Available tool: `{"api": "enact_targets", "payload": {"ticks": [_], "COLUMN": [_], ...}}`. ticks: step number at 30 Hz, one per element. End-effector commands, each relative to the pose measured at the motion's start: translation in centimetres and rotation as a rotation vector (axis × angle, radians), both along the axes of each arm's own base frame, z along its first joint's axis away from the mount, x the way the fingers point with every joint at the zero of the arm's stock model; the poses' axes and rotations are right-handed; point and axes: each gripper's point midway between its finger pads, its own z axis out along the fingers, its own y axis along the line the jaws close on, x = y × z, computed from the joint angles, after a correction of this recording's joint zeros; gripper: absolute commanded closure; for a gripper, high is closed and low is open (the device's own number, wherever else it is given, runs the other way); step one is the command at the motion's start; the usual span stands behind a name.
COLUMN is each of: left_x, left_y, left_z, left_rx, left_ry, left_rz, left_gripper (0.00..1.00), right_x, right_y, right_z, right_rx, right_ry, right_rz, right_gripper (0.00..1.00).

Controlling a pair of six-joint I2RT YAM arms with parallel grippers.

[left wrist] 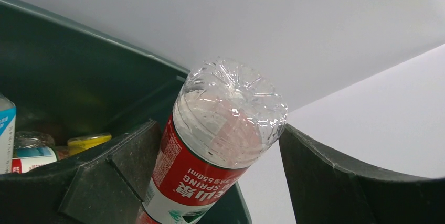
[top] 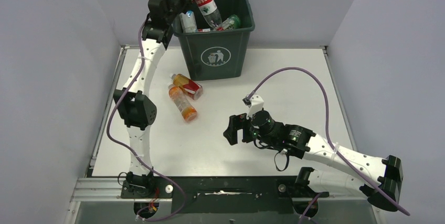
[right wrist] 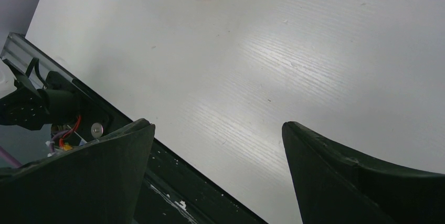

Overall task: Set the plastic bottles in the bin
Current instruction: Place the plastic bottle in the trash bin.

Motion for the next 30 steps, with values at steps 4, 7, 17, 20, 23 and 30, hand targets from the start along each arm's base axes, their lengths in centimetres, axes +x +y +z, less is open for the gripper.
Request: {"api": "enact_targets", "payload": {"ticks": [4, 7, 17, 20, 23, 30], "left_x": [-6.6, -5.8, -2.4, -2.9, -3.5, -4.4], "left_y": [3.0, 4.4, 2.3, 0.4, -0.9, -2.4], "left_z": [11.5, 9.8, 1.1, 0.8, 0.4, -2.2], "left_rx": [0.027, 0.042, 0.129, 0.217, 0.315, 0.564], "left_ry": [-0.222, -0.151, 0.015, -0.041, -0.080, -0.102], "left_rz": [0.015, 0.014, -0.112, -0.142, -0.150, -0.141], "left_gripper": [0.17, 0.17, 0.16, 0.16, 0.16, 0.16], "right_x": [0.5, 0.6, 0.3, 0.4, 0.3, 0.3], "right_y": [1.6, 2.2, 2.7, 2.7, 2.8, 3.0], "right_z": [0.5, 0.5, 0.0, 0.0, -0.1, -0.3], "right_rx": [0.041, 0.042, 0.039, 0.042, 0.038, 0.035], "right_ry": [-0.013, -0.014, 0.002, 0.001, 0.005, 0.009], "right_rz": [0.018, 0.035, 0.049, 0.043, 0.046, 0.059], "right_gripper": [0.02, 0.02, 0.02, 0.02, 0.02, 0.02]}}
